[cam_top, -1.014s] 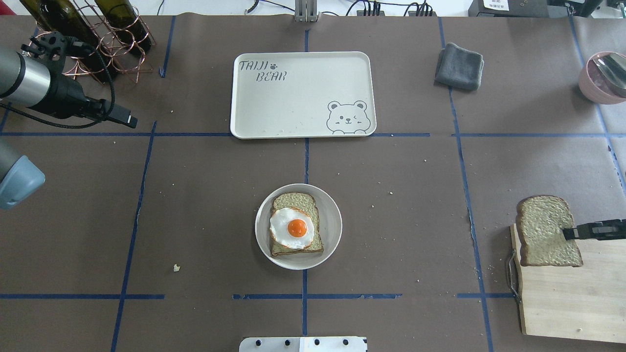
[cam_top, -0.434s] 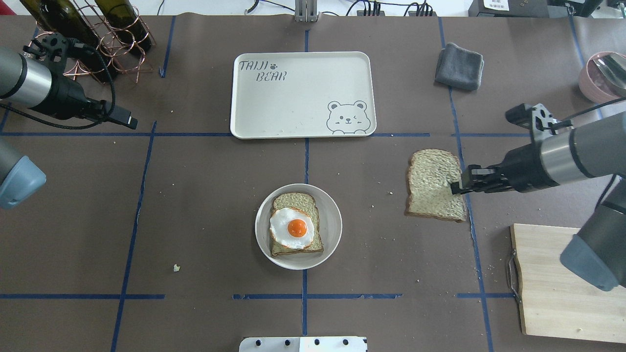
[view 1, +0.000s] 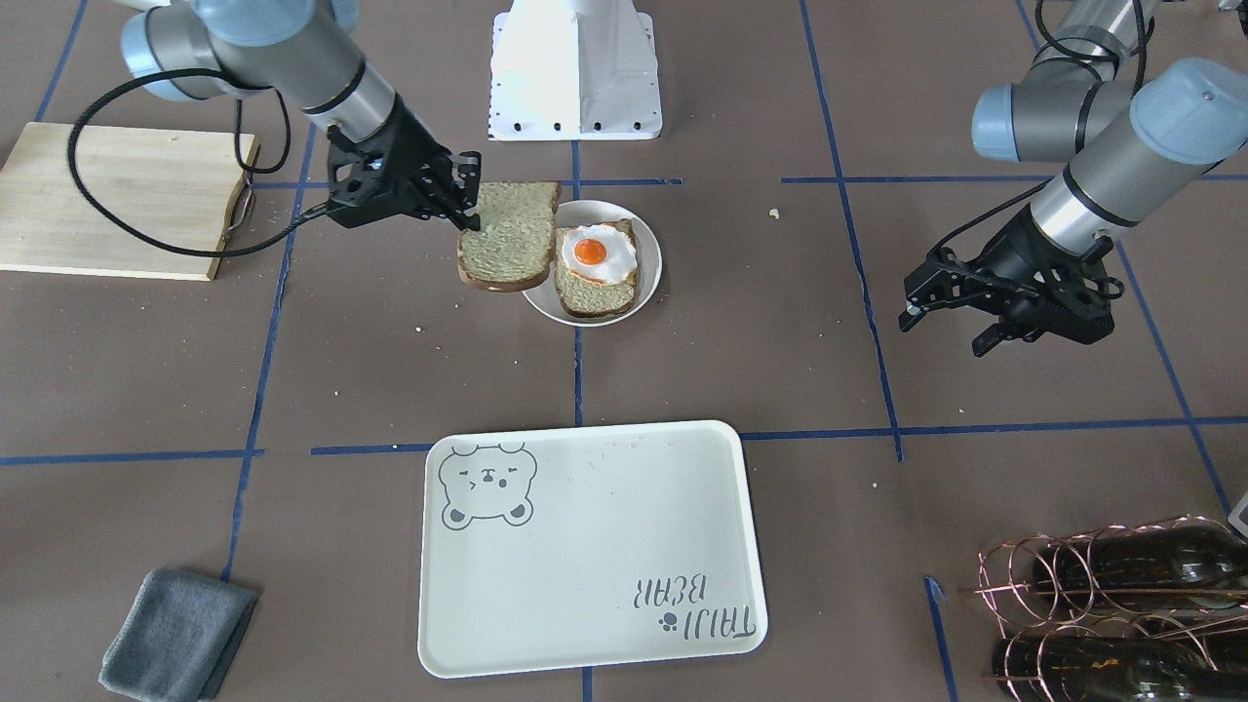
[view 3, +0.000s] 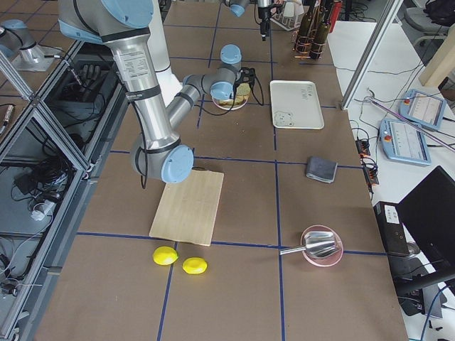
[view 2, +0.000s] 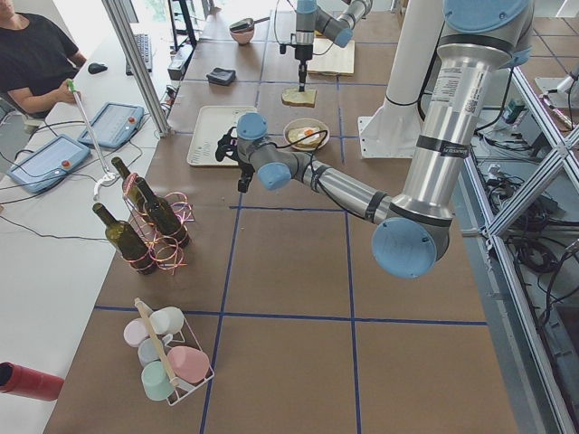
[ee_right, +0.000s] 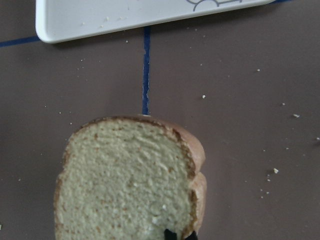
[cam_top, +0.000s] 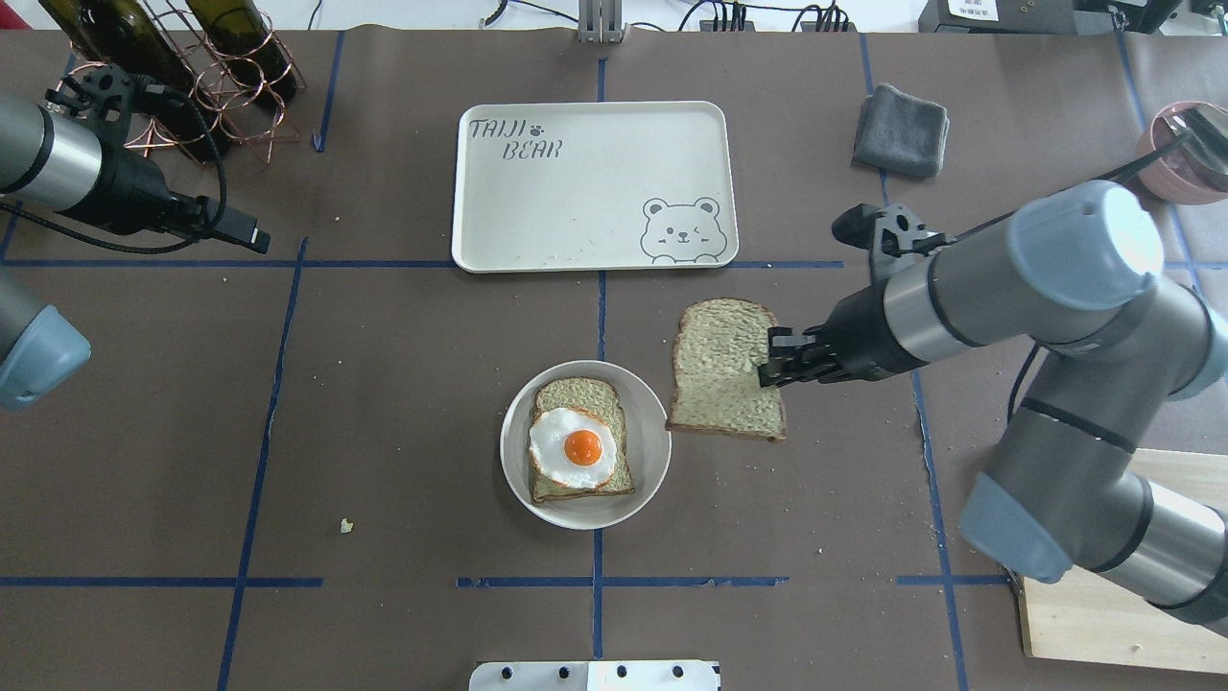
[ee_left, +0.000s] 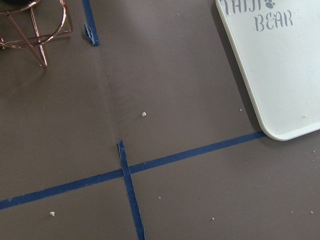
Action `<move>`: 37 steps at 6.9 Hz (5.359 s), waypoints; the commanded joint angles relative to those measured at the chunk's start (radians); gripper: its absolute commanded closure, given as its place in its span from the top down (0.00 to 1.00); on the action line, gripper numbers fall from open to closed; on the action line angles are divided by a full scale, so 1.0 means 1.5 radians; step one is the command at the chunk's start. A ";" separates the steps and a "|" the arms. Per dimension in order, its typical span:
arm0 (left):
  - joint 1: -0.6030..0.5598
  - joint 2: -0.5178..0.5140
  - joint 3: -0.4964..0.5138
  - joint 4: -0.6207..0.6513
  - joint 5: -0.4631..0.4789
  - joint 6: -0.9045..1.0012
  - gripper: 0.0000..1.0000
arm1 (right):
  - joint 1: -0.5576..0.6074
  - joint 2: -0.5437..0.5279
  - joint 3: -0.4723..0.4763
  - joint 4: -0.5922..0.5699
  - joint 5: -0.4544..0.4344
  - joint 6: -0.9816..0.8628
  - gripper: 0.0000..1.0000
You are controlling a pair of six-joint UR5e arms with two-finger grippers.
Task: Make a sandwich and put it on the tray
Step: 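Lower the bread slice onto the egg toast and open the right gripper, then withdraw the right gripper while the left gripper reaches to the plate rim, then grasp the plate rim with the left gripper and carry it onto the tray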
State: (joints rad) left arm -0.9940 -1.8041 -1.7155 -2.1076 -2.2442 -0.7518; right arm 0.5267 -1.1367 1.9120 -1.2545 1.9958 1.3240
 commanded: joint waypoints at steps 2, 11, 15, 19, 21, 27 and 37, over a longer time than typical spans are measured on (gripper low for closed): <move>0.000 0.000 0.003 -0.001 -0.001 0.000 1.00 | -0.069 0.100 -0.115 -0.023 -0.082 0.001 0.00; 0.001 -0.022 0.002 0.002 -0.001 -0.014 1.00 | -0.042 0.107 -0.113 -0.052 -0.073 0.001 1.00; 0.187 -0.091 -0.058 0.037 0.118 -0.300 0.99 | 0.094 0.062 -0.013 -0.310 0.020 -0.150 1.00; 0.330 -0.136 -0.043 0.094 0.239 -0.372 0.59 | 0.267 -0.048 0.014 -0.327 0.125 -0.407 1.00; 0.368 -0.145 -0.029 0.093 0.254 -0.391 0.52 | 0.312 -0.068 0.013 -0.326 0.163 -0.449 1.00; 0.393 -0.164 0.006 0.087 0.252 -0.404 0.38 | 0.324 -0.069 0.013 -0.327 0.165 -0.449 1.00; 0.263 -0.193 0.006 0.032 0.153 -0.501 0.00 | 0.450 -0.137 -0.038 -0.339 0.171 -0.682 1.00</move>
State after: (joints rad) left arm -0.5500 -2.0731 -1.7296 -2.0583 -1.9988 -1.4443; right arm 1.1482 -1.3162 1.8948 -1.7608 2.2515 0.4334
